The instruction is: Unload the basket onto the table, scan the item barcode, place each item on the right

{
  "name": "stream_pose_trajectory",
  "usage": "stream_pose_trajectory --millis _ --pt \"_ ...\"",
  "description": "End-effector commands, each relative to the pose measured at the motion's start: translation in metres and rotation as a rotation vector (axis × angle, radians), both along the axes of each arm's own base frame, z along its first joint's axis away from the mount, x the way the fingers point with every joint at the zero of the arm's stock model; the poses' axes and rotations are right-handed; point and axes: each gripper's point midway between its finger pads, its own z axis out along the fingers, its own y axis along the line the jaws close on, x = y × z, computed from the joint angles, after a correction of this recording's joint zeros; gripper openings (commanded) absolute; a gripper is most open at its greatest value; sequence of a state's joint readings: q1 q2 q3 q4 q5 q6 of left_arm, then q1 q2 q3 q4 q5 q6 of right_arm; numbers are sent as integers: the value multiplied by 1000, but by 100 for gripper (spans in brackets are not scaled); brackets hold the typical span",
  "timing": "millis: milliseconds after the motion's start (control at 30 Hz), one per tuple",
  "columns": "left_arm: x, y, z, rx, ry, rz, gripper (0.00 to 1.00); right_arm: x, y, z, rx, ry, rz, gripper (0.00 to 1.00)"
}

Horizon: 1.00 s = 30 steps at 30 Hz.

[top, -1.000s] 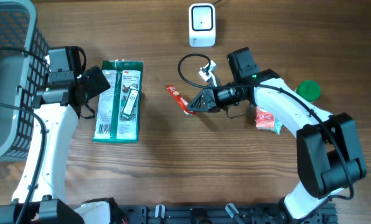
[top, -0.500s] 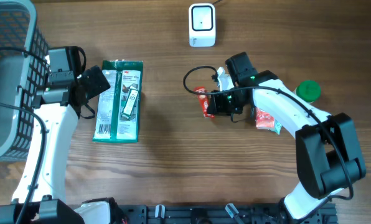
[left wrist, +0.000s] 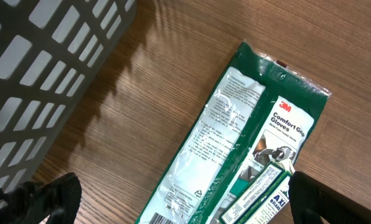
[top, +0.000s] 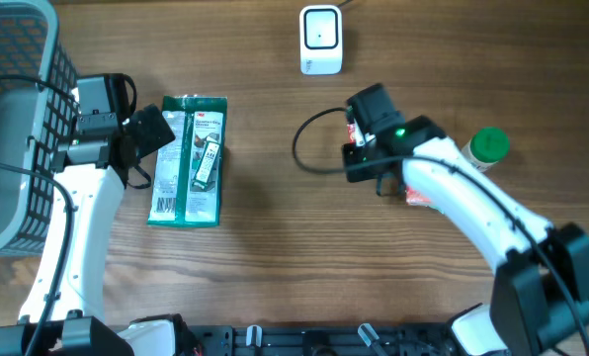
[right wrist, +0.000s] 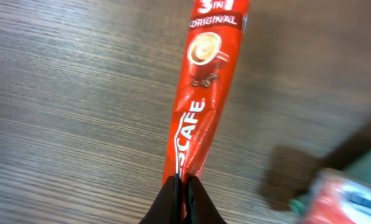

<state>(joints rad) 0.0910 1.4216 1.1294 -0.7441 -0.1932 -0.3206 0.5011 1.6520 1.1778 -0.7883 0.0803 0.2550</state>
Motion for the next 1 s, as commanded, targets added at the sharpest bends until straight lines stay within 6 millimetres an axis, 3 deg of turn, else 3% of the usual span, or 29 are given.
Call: stream_pose_trajectory --millis 0,67,133,300,500,800,967 --pt "1 1 3 -5 -13 11 100 14 -18 32 -333 -235 5 4" --pt "1 1 3 -5 -14 11 100 14 -16 45 -435 -328 4 4" --pt "1 1 3 -5 -14 11 100 10 2 51 -451 -378 52 4" --pt "1 1 3 -5 -13 11 100 -8 53 36 -246 -311 164 4" --pt "1 1 3 -5 -14 11 100 -18 75 29 -96 -242 156 4" --pt "1 1 3 -5 -14 11 100 -26 87 25 -27 -194 184 4" --pt "1 1 3 -5 -14 11 100 -36 110 23 98 -140 234 4"
